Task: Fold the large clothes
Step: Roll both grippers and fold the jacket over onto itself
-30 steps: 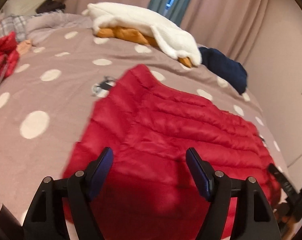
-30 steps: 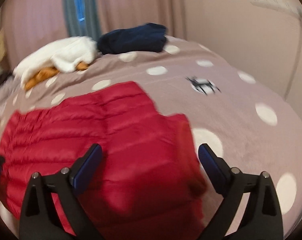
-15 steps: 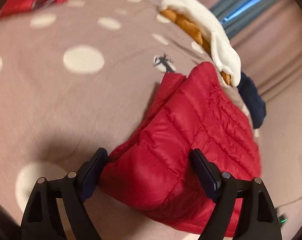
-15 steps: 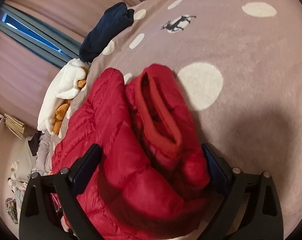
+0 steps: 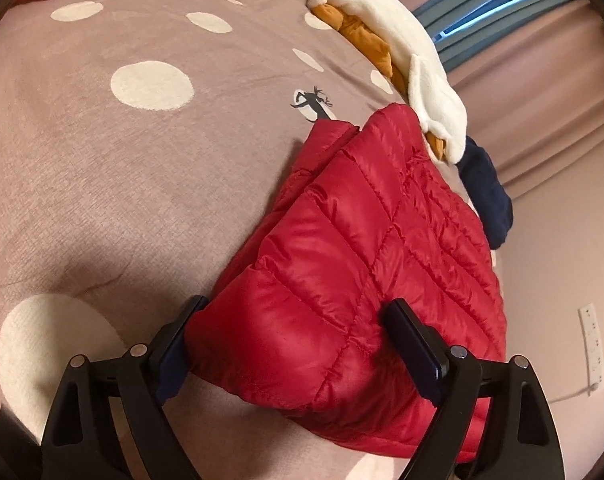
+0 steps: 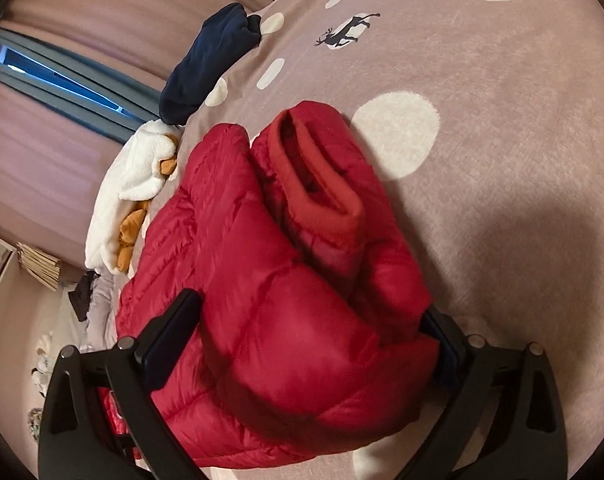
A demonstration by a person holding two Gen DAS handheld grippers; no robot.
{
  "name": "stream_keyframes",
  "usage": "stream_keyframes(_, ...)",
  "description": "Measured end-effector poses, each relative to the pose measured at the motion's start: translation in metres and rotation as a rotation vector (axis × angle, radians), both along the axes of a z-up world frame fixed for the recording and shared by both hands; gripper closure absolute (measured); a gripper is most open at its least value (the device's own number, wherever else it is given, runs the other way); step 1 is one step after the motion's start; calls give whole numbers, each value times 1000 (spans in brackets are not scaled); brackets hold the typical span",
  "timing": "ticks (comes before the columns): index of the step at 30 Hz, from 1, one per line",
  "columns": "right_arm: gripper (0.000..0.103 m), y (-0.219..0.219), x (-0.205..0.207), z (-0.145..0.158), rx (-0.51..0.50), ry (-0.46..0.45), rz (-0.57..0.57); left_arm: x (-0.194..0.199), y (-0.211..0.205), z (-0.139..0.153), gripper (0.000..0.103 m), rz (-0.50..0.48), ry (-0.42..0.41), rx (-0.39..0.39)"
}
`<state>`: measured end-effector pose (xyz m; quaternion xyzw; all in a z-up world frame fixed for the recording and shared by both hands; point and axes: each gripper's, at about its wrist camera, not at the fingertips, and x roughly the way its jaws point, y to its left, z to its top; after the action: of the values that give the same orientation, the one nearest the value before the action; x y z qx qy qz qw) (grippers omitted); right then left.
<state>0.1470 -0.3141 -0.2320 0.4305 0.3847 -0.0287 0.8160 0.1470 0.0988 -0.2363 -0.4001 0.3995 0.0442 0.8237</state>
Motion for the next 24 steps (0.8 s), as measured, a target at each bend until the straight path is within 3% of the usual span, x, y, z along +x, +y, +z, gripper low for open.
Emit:
stream_keyframes(9, 2, 16, -8, 1, -53, -12, 12, -18, -2, 0, 14, 70, 15, 13)
stream_keyframes(18, 0, 18, -2, -1, -71, -11, 13, -19, -7, 1, 12, 69, 16, 30)
stream_keyframes(23, 0, 21, -2, -1, -89, -15, 10, -5, -15, -5, 7, -40, -16, -106)
stream_keyframes(24, 0, 22, -1, -1, -93, -16, 11, 4, -17, -9, 7, -86, -44, -174)
